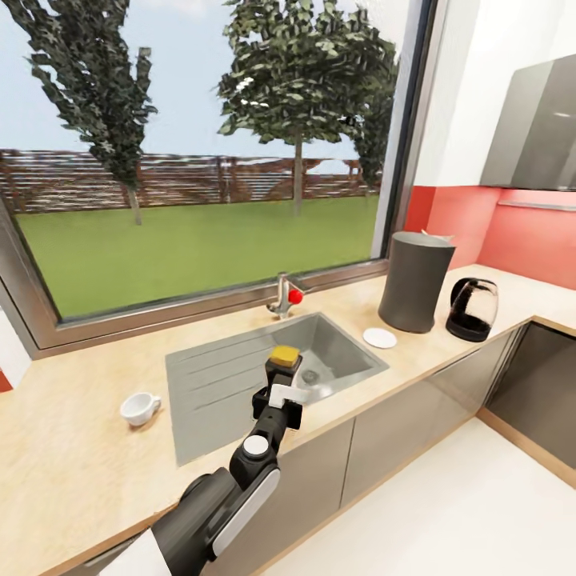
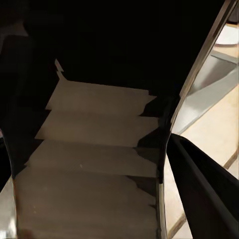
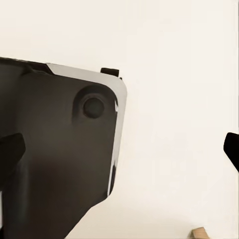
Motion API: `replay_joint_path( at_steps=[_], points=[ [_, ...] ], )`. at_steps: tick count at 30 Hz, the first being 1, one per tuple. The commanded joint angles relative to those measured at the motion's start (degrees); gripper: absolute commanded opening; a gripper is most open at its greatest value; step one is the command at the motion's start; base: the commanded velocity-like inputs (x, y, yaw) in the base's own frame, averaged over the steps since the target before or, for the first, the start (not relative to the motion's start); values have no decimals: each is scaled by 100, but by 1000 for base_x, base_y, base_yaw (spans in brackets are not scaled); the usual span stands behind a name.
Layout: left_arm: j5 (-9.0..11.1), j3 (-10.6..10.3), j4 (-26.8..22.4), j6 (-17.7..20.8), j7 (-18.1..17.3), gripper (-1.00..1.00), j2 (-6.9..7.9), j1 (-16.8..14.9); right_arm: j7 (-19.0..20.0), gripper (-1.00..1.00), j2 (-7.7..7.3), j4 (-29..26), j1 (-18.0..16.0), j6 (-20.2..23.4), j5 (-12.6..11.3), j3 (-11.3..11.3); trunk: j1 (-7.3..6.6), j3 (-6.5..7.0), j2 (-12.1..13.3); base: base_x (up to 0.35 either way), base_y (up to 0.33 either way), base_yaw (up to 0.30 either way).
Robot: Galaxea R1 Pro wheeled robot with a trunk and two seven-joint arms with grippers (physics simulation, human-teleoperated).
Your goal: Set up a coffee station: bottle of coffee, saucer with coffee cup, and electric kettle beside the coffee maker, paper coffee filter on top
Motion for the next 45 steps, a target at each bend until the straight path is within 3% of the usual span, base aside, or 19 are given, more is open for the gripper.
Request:
replay_joint_path(
  at_steps=[1, 45],
  points=[
    [25, -14, -8, 18, 41, -100, 1, -9, 21, 100, -3, 4, -5, -20, 53, -44, 6, -13, -13, 231, -228, 0],
    [23, -14, 1, 20, 33, -100, 14, -9, 21, 100, 39, 4, -6, -15, 53, -34, 6, -13, -13, 242, -230, 0]
  ],
)
